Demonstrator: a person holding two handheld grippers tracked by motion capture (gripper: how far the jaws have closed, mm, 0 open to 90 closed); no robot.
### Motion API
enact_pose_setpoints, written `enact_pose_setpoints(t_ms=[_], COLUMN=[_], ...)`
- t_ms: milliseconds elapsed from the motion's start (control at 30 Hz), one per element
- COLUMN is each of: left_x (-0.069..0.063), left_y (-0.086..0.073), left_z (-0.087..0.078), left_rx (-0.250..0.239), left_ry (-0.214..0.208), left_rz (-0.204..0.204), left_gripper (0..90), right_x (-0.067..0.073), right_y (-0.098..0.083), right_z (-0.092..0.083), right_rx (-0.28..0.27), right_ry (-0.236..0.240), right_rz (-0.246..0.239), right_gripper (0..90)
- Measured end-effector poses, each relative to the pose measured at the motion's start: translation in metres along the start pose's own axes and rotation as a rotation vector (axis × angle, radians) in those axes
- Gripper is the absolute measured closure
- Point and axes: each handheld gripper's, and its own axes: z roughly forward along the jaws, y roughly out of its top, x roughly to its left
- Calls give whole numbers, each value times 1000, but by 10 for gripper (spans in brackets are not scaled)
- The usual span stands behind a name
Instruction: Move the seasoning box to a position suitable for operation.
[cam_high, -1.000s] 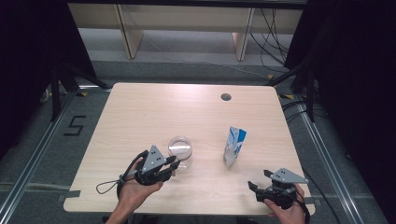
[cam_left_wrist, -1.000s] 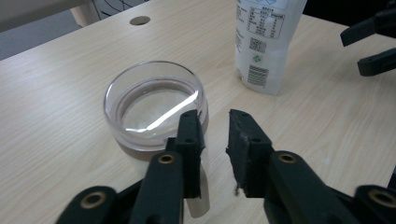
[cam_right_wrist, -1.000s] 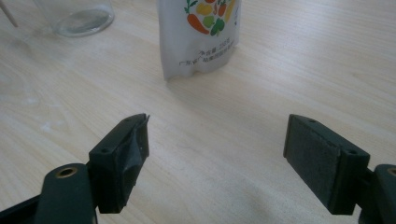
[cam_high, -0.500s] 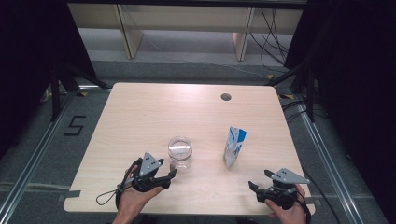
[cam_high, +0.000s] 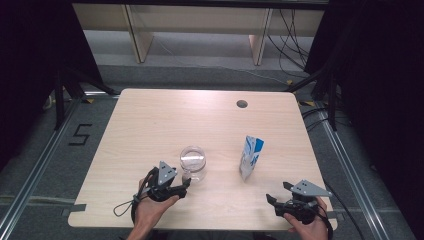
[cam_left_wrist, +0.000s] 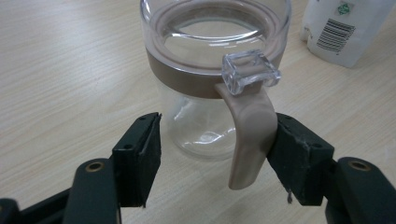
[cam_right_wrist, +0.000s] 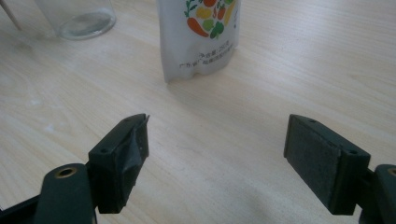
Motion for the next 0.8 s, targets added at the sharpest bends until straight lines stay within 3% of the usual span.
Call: enact_pose_setpoints(t_ms=[33,100,133,300,400,533,567,600,633,667,700,800], left_x=[1,-1,0,0,1,4,4,6,8,9,12,15], left_y=[0,1,2,1,1,0,-1,-1,-1,-1,-1,-1], left_z=[-1,2,2,4,5,6,7,7,7,8,8,12], left_rx=[12,1,11,4,10,12,0,-1,0,-5,-2,-3], left_ry=[-1,-1,-4,-10,-8,-3,-6,4,9,7,10,1], left_rz=[17,2,25,8,22,25,1,8,8,-5,14,9], left_gripper=[364,380,381,408,422,446,458,471,482,499,520,601], right_x=[-2,0,0,-1,-2,-2,-1,-2,0,0,0,-1], right_y=[0,0,0,0,0,0,0,0,0,-1,0,0], right_z=[1,1,2,3,4,2,2,2,2,1,1,2], right_rx=[-7,-4,-6,-10,-10,-11,-11,-12,-6,-4,-4,-7], right_ry=[0,0,-1,1,14,-6,-6,-3,-2,-2,-2,-5], right_rz=[-25,-1,-10,-33,-31,-43,-36,-35,-4,-3,-5,-21], right_gripper=[227,227,227,227,228,228,228,228,228,228,229,229])
